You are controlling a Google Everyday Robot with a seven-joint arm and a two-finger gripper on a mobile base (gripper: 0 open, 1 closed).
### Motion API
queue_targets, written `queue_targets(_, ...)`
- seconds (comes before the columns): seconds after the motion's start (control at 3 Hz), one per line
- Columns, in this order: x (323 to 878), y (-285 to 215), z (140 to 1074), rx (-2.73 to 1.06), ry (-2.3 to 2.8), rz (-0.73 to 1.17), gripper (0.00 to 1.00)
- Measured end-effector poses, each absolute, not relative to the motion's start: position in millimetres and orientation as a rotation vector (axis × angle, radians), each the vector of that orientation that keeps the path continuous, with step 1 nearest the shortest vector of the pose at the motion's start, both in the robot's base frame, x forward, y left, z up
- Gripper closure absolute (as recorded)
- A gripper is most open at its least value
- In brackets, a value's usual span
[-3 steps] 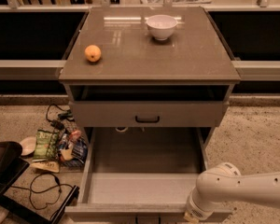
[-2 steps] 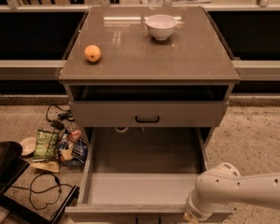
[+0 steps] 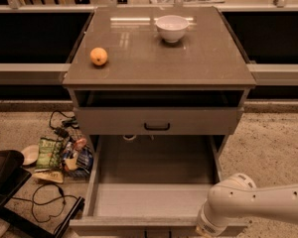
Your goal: Open middle drawer
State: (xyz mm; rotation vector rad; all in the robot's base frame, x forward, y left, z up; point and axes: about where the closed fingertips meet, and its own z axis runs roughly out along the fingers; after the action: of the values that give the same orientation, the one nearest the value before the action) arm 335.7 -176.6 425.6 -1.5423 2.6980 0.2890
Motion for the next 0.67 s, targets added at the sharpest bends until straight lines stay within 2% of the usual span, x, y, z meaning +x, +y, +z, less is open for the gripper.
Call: queue_targets(0.67, 336.6, -176.2, 425.6, -1.542, 2.698, 0.289, 1.00)
